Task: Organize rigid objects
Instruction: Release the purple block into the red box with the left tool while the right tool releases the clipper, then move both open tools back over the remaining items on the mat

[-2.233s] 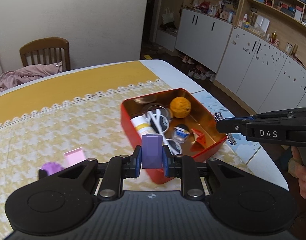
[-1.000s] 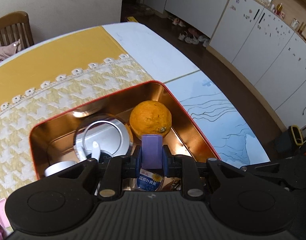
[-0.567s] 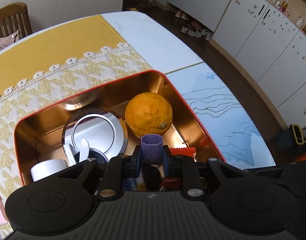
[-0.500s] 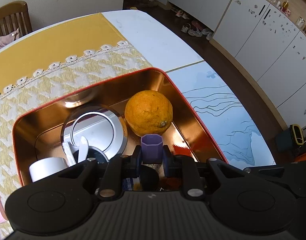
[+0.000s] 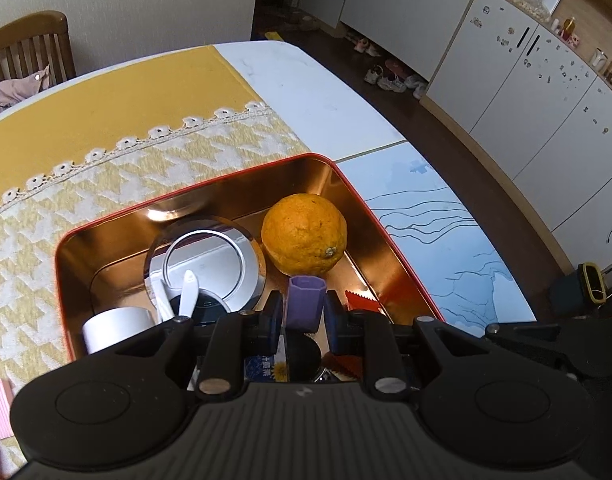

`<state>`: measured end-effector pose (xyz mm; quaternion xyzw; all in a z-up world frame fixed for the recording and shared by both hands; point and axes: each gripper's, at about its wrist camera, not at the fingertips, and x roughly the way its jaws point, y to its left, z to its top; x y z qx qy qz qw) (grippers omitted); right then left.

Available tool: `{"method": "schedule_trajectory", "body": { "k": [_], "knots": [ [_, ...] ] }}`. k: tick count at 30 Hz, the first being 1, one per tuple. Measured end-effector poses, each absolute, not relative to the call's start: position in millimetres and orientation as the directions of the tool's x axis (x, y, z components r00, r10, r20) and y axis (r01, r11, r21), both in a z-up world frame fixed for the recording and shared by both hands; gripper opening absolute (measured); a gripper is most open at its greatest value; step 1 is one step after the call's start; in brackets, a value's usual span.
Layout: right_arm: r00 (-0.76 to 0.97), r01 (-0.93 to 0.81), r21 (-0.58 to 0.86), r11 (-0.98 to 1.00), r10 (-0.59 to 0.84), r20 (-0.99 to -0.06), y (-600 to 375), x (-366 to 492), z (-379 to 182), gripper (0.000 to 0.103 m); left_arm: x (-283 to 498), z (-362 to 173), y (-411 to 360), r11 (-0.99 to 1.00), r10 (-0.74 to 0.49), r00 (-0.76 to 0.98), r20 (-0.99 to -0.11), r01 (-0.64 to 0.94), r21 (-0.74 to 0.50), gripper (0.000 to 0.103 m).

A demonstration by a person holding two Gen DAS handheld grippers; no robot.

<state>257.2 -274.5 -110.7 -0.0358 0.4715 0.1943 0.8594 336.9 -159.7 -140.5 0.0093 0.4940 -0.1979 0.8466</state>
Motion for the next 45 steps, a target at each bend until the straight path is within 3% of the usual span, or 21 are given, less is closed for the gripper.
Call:
{"method": "schedule_trajectory", "body": {
  "k": [4, 11, 13, 15, 16, 31, 37, 40, 45],
  "knots": [
    [0.488, -0.359, 0.119, 0.926, 0.295, -0.821, -272, 257, -111, 0.032, 331, -135, -155, 0.923, -0.326, 0.454, -0.829, 0.343, -0.175, 0.029],
    [0.503, -0.345, 0.132, 0.929, 0.302, -0.81, -272, 257, -107, 0.038, 319, -122, -142, 0.921, -0.336, 0.485, -0.808, 0.351, -0.172, 0.03],
    [0.509, -0.341, 0.13, 0.931, 0.3, -0.807, -272, 256, -104, 0.041, 315, -118, -137, 0.921, -0.337, 0.496, -0.8, 0.351, -0.17, 0.037],
    [0.513, -0.336, 0.126, 0.933, 0.293, -0.807, -272, 256, -103, 0.047, 309, -114, -132, 0.924, -0.333, 0.518, -0.788, 0.344, -0.164, 0.057],
    [0.515, -0.332, 0.123, 0.935, 0.289, -0.807, -271, 256, -102, 0.047, 306, -112, -129, 0.927, -0.33, 0.53, -0.781, 0.339, -0.162, 0.058],
    [0.587, -0.27, 0.132, 0.954, 0.271, -0.763, -263, 241, -86, 0.085, 261, -83, -76, 0.926, -0.34, 0.611, -0.715, 0.351, -0.14, 0.06],
    [0.619, -0.254, 0.128, 0.959, 0.262, -0.741, -248, 227, -81, 0.094, 241, -72, -44, 0.932, -0.325, 0.649, -0.688, 0.343, -0.116, 0.061],
    [0.64, -0.255, 0.126, 0.959, 0.265, -0.721, -237, 219, -77, 0.099, 232, -67, -26, 0.937, -0.316, 0.674, -0.668, 0.334, -0.106, 0.073],
    [0.655, -0.277, 0.126, 0.952, 0.284, -0.701, -212, 209, -72, 0.102, 223, -64, 5, 0.944, -0.296, 0.697, -0.653, 0.317, -0.089, 0.074]
  ]
}}
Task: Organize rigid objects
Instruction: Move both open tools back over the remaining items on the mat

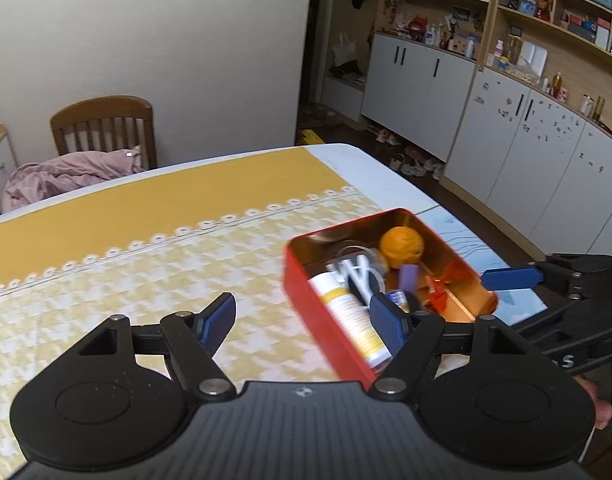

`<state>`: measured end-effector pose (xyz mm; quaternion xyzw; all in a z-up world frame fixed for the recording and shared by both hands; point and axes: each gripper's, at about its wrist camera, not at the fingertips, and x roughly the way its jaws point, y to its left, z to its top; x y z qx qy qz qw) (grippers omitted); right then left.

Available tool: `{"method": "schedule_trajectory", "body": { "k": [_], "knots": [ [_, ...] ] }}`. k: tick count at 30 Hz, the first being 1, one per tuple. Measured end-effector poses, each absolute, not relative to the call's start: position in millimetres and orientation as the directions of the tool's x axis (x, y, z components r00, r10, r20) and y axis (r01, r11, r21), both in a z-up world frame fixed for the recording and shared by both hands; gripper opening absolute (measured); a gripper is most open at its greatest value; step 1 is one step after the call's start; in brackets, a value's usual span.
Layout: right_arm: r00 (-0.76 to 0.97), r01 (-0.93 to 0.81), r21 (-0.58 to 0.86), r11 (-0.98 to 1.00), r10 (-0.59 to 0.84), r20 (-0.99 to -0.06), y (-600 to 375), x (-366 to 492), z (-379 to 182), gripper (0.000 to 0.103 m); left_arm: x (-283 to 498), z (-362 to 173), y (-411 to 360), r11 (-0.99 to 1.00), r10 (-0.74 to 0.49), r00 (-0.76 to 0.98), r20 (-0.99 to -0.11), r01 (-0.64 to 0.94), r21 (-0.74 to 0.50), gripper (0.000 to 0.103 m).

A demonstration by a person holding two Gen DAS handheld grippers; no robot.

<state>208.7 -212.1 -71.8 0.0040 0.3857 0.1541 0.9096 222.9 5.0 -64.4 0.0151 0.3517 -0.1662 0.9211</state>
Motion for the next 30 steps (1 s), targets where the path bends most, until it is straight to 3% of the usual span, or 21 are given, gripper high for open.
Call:
{"method": "schedule_trajectory", "body": {
  "k": [13, 30],
  "knots": [
    [0.647, -0.339, 0.113, 0.934, 0.318, -0.693, -137, 186, -74, 0.103, 216, -70, 90, 0.971, -0.228, 0.743, -0.629, 0.219, -0.094, 0.085],
    [0.568, -0.411, 0.089, 0.907, 0.332, -0.753, -34, 172, -112, 0.103, 224, -103, 148, 0.974, -0.214, 0.735, -0.644, 0.208, -0.086, 0.085]
  ]
}}
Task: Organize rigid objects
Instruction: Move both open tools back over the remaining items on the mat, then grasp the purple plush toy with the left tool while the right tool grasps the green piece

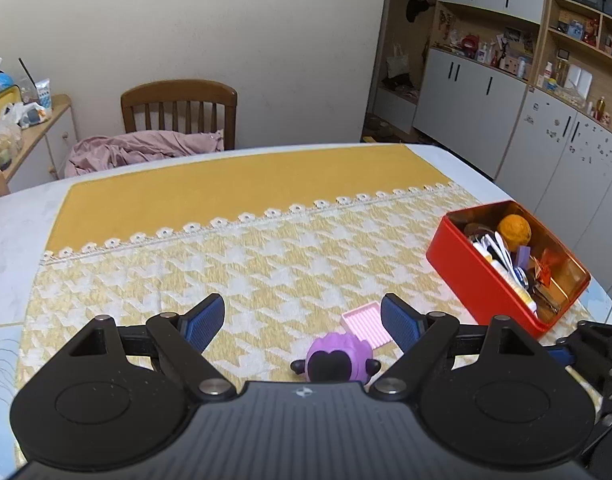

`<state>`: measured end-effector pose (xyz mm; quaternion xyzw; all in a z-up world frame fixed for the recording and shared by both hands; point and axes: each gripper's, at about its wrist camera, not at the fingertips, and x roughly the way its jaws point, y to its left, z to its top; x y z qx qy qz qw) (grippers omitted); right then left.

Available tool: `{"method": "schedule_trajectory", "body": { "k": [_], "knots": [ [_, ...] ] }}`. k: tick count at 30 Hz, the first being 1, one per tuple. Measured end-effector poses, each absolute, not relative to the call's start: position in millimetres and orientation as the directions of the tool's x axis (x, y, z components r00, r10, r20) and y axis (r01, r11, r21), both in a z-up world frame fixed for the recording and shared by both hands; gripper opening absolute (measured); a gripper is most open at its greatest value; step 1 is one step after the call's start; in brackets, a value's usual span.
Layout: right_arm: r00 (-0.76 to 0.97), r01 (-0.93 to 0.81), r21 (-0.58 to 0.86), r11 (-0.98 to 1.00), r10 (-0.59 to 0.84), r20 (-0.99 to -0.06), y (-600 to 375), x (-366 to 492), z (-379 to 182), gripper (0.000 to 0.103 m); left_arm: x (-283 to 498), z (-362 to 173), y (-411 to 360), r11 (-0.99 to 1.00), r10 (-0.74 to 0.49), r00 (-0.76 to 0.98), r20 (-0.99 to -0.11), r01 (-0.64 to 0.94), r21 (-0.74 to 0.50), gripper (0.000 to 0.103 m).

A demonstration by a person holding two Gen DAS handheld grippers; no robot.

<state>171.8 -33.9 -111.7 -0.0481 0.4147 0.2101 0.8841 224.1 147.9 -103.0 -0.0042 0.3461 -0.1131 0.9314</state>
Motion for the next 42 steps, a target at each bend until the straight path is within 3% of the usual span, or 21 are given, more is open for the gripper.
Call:
{"method": "schedule_trajectory", "body": {
  "k": [4, 13, 24, 29, 35, 42],
  "knots": [
    [0.563, -0.42, 0.073, 0.905, 0.323, -0.761, -16, 172, -119, 0.102, 229, -114, 150, 0.969, -0.233, 0.709, -0.666, 0.225, -0.1, 0.085],
    [0.525, -0.412, 0.075, 0.908, 0.304, -0.795, 3, 180, -140, 0.089, 242, -135, 136, 0.949, -0.282, 0.641, -0.714, 0.297, -0.109, 0.085],
    [0.496, -0.354, 0.117, 0.928, 0.292, -0.818, 4, 193, -154, 0.061, 257, -158, 130, 0.945, -0.274, 0.592, -0.758, 0.313, -0.097, 0.085],
    [0.504, -0.357, 0.099, 0.929, 0.281, -0.816, 8, 194, -155, 0.054, 260, -161, 128, 0.948, -0.25, 0.617, -0.746, 0.311, -0.06, 0.085],
    [0.518, -0.347, 0.082, 0.934, 0.264, -0.814, 7, 197, -156, 0.038, 261, -164, 121, 0.937, -0.262, 0.618, -0.741, 0.348, -0.041, 0.085],
    [0.536, -0.331, 0.049, 0.942, 0.231, -0.812, 6, 197, -156, 0.023, 261, -167, 118, 0.926, -0.282, 0.597, -0.751, 0.375, -0.049, 0.064]
  ]
}}
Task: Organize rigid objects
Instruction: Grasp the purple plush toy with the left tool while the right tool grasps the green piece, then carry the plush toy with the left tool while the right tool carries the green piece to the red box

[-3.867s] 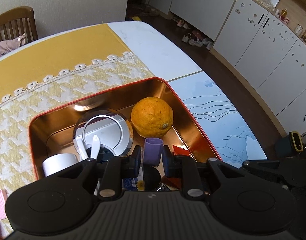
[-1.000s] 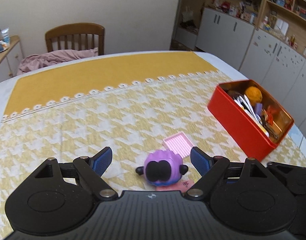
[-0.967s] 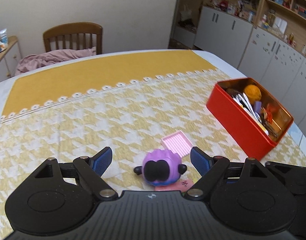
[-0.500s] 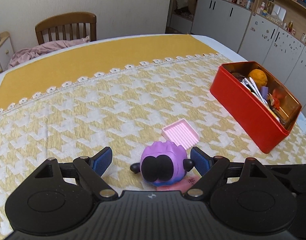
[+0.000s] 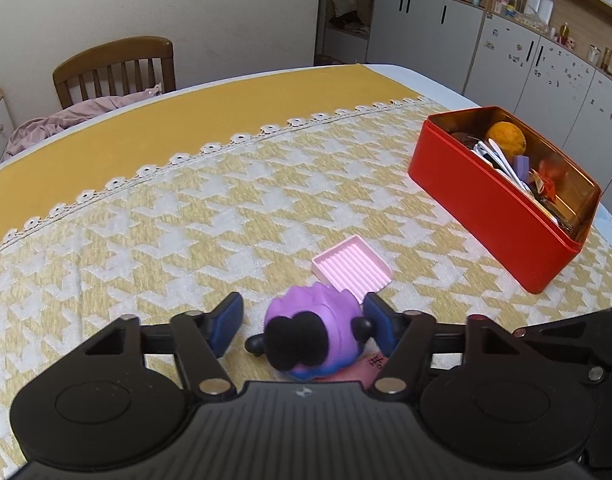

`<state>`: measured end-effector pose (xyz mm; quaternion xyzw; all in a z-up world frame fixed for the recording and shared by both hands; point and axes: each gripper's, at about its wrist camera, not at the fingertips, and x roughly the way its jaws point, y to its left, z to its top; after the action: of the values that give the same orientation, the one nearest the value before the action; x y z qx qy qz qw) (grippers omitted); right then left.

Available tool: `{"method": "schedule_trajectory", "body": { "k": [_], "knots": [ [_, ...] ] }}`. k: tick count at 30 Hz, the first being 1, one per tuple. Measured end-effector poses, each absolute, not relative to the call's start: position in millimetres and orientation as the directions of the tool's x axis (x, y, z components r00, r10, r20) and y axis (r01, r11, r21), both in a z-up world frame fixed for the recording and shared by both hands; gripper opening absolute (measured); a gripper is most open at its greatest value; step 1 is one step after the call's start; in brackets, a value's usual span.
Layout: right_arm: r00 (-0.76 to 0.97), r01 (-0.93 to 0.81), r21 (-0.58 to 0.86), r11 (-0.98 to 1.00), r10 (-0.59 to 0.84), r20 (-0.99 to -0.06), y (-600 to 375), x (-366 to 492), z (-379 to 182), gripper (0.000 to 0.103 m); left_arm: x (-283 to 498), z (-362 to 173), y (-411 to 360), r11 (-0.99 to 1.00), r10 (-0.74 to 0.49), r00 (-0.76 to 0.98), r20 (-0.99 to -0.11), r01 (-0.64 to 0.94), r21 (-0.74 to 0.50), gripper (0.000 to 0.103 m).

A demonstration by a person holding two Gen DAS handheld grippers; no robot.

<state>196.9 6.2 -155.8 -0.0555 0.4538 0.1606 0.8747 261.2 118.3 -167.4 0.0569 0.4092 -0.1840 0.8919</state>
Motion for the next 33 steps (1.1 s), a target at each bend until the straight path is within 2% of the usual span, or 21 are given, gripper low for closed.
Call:
{"method": "schedule_trajectory", "body": {
  "k": [5, 20, 25, 33],
  "knots": [
    [0.545, -0.324, 0.036, 0.946, 0.217, -0.81, 4, 195, -156, 0.014, 260, -166, 117, 0.919, -0.296, 0.588, -0.753, 0.389, -0.058, 0.051],
    [0.569, -0.299, 0.073, 0.951, 0.239, -0.787, -17, 181, -143, 0.014, 259, -153, 143, 0.953, -0.258, 0.603, -0.755, 0.287, -0.096, 0.051],
    [0.585, -0.3, 0.093, 0.949, 0.26, -0.769, -28, 175, -129, 0.014, 253, -144, 149, 0.966, -0.217, 0.611, -0.761, 0.249, -0.076, 0.051],
    [0.613, -0.312, 0.051, 0.949, 0.242, -0.752, -42, 169, -105, 0.014, 245, -128, 154, 0.976, -0.197, 0.618, -0.761, 0.193, -0.096, 0.051]
  ]
}}
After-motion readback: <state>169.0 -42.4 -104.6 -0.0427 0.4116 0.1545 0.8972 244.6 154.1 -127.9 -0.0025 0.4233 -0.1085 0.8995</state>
